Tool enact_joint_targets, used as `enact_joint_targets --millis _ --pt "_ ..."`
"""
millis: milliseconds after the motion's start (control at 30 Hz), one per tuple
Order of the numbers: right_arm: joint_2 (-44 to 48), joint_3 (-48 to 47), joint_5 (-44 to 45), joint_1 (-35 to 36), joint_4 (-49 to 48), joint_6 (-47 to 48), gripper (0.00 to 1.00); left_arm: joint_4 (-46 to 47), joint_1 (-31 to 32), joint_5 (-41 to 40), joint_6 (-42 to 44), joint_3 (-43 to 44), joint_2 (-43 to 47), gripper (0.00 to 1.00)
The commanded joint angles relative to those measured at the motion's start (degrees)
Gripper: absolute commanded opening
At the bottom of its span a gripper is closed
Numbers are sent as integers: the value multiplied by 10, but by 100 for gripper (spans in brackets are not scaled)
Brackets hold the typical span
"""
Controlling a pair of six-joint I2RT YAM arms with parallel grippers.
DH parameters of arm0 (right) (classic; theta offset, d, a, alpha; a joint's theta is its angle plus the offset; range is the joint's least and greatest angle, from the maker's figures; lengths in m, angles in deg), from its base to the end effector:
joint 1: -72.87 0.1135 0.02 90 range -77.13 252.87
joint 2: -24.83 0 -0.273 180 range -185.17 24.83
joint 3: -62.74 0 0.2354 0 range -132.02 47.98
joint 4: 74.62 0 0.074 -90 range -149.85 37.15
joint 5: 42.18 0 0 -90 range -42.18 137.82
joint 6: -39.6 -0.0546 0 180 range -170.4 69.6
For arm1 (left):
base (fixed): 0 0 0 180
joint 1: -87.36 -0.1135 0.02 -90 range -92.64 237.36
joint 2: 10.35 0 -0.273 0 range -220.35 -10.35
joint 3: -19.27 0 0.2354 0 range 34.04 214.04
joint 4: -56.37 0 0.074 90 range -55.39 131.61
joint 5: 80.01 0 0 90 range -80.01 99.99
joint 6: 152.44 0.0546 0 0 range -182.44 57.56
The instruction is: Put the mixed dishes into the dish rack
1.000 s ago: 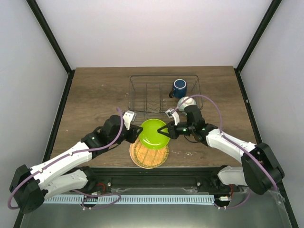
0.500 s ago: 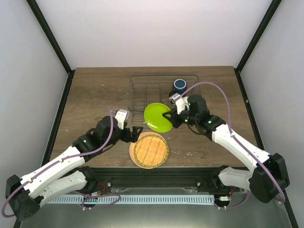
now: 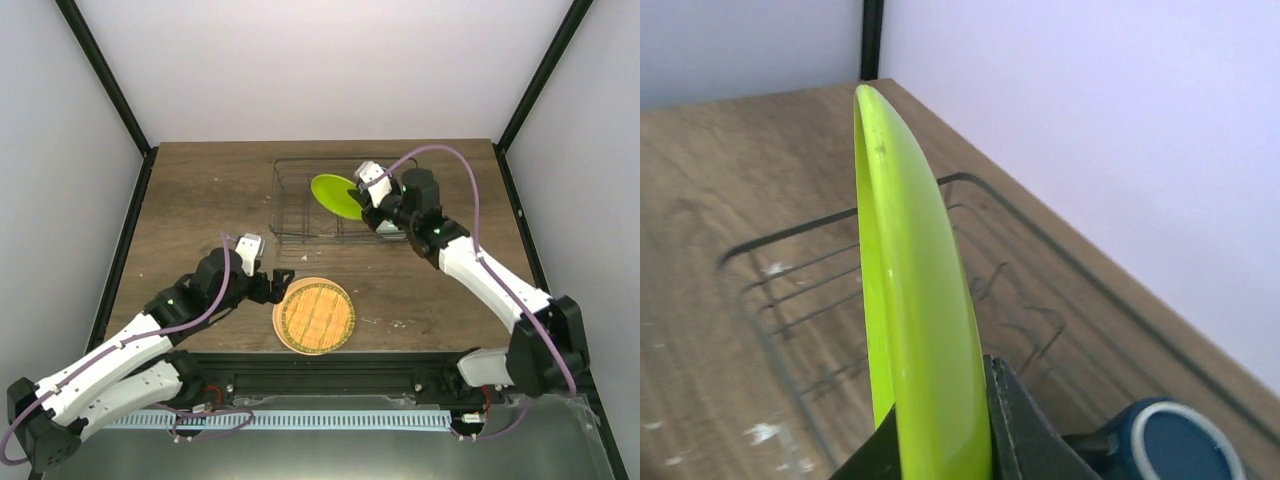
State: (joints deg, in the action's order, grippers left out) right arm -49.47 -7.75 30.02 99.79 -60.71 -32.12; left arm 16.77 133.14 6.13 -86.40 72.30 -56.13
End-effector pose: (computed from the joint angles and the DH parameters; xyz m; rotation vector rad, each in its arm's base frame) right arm 0.2608 0.1512 0.3223 -0.9168 1.6455 0.3952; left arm 0.1224 -0.1205 0.2701 0.3768 2.1705 -0.6321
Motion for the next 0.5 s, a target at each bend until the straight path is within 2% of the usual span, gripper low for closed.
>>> enact_joint_targets --millis 0,267,467 --pt "-59 -77 -35 -25 -75 111 1 -1 -7 -1 2 -10 9 100" --pt "-220 -250 -95 -44 30 247 1 10 -39 27 7 -25 -2 100" --pt "-272 -285 -89 -48 61 326 1 9 -65 43 9 -29 -1 100"
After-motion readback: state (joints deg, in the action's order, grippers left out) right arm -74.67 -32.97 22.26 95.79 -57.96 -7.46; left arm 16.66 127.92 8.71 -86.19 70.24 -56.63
